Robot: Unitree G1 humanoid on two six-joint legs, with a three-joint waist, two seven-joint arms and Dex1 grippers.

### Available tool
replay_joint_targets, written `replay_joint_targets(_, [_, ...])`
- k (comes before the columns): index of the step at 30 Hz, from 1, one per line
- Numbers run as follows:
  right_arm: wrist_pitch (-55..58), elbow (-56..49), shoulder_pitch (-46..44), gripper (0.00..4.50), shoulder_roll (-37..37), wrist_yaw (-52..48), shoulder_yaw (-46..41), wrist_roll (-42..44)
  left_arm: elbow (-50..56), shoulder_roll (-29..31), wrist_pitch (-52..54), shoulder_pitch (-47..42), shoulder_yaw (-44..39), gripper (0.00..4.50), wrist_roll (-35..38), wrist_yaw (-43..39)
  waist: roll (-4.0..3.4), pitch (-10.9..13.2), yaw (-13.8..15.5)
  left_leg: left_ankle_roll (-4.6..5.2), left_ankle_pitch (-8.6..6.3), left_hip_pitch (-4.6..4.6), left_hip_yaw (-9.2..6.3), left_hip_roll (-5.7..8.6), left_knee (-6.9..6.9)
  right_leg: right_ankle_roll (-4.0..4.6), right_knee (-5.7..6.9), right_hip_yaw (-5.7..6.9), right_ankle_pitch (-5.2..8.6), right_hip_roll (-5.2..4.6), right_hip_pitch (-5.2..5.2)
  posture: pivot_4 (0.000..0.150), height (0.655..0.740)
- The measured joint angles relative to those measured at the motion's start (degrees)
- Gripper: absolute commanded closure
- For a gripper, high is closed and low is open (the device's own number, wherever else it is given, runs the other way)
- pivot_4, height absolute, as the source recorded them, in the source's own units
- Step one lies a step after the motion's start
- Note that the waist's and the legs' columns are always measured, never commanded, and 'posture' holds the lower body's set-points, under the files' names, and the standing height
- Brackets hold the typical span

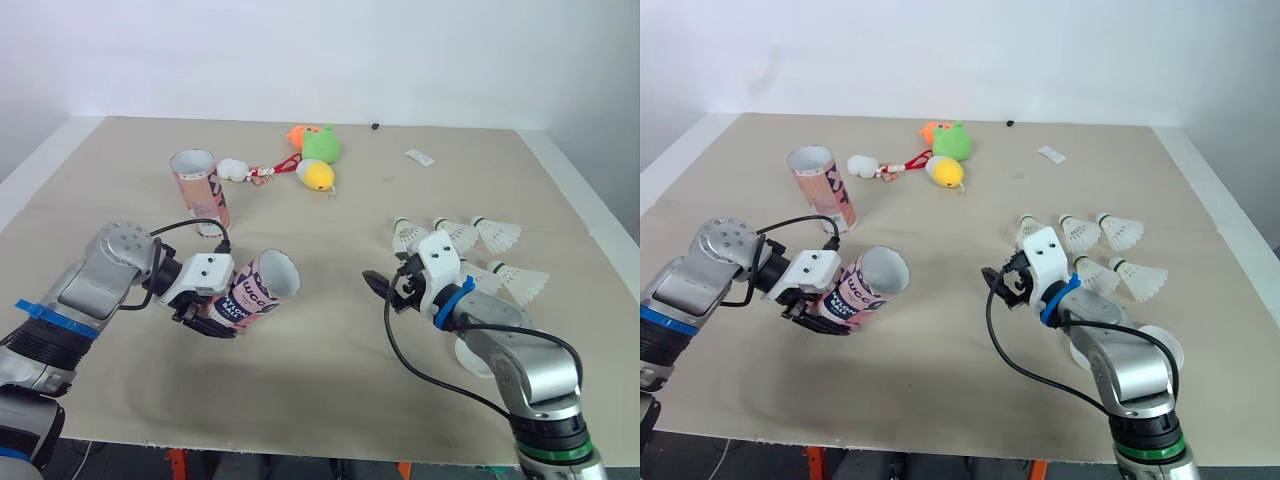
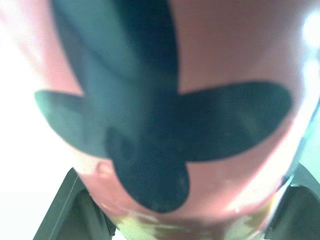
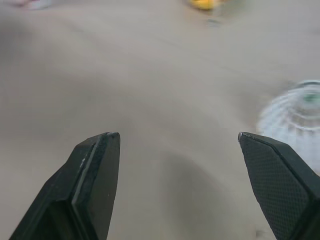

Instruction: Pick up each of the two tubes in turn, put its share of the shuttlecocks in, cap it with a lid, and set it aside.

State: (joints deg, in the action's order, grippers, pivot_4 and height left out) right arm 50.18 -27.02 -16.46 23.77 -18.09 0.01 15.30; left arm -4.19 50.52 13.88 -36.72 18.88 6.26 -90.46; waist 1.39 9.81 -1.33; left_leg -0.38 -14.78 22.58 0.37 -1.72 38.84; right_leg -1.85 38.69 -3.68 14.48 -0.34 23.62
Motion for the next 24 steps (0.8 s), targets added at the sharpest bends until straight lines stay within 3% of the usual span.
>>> replay_joint_targets(6, [0.8,5.6,-5.5,0.44,-3.7,6.8,0.9,-4.4,0.4,-0.1,0.0,0.0,0.0,1.64,-0.1,0.0,0.0,0.0,-0.1,0.0,0.0,0.02,0.19,-0.01,-0.01,0.04,0.0,-0.02,0.0,0.0,0.03,0.15,0.7323])
replay_joint_targets(16, [-5.0,25.6,-14.7,0.44,-7.3,9.0,4.8,-10.5,2.0,0.1,1.3,1.2,-1.2,1.64,-0.1,0.3,0.0,0.0,-0.2,0.0,0.0,0.16,0.54,0.0,-0.05,0.17,0.02,-0.34,-0.18,-0.01,0.33,0.15,0.7323])
replay_joint_targets(19, [-8.5,31.4,-17.6,1.22,-7.5,9.5,4.8,-12.3,3.1,0.3,1.7,2.2,-1.9,1.64,0.0,0.7,0.0,0.0,-0.3,0.01,-0.01,0.21,0.63,0.01,-0.06,0.15,0.03,-0.4,-0.18,-0.03,0.4,0.15,0.7323])
replay_joint_targets(20, [-9.6,33.2,-18.4,1.84,-7.6,9.5,4.8,-12.8,3.4,0.4,1.9,2.3,-2.0,1.64,0.1,0.9,0.0,0.0,-0.4,0.01,-0.01,0.22,0.65,0.01,-0.08,0.15,0.03,-0.42,-0.18,-0.04,0.42,0.15,0.7323])
replay_joint_targets(21, [-10.9,34.6,-18.9,1.97,-7.7,9.6,4.8,-13.3,3.7,0.5,2.3,2.6,-2.2,1.64,0.1,1.1,0.0,0.0,-0.4,0.01,-0.01,0.22,0.65,0.01,-0.09,0.15,0.02,-0.42,-0.18,-0.04,0.43,0.15,0.7323])
replay_joint_targets(22, [-13.7,37.8,-20.2,2.54,-8.0,9.5,5.4,-14.2,4.5,0.9,2.8,3.5,-2.9,1.64,0.3,1.4,0.0,0.0,-0.6,0.01,-0.01,0.22,0.68,0.0,-0.1,0.15,0.02,-0.45,-0.18,-0.03,0.46,0.15,0.7323])
replay_joint_targets(23, [-15.0,39.1,-20.6,2.81,-8.1,9.5,5.8,-14.7,5.0,1.0,3.0,3.8,-3.1,1.64,0.4,1.6,0.0,0.0,-0.7,0.01,-0.01,0.25,0.69,0.01,-0.11,0.15,0.03,-0.46,-0.18,-0.04,0.48,0.15,0.7323])
replay_joint_targets(24, [-15.8,39.9,-20.8,3.43,-8.1,9.5,6.1,-15.0,5.3,1.1,3.1,3.9,-3.2,1.64,0.4,1.7,0.0,0.0,-0.8,0.01,-0.01,0.26,0.68,0.0,-0.12,0.15,0.03,-0.45,-0.18,-0.03,0.49,0.15,0.7323])
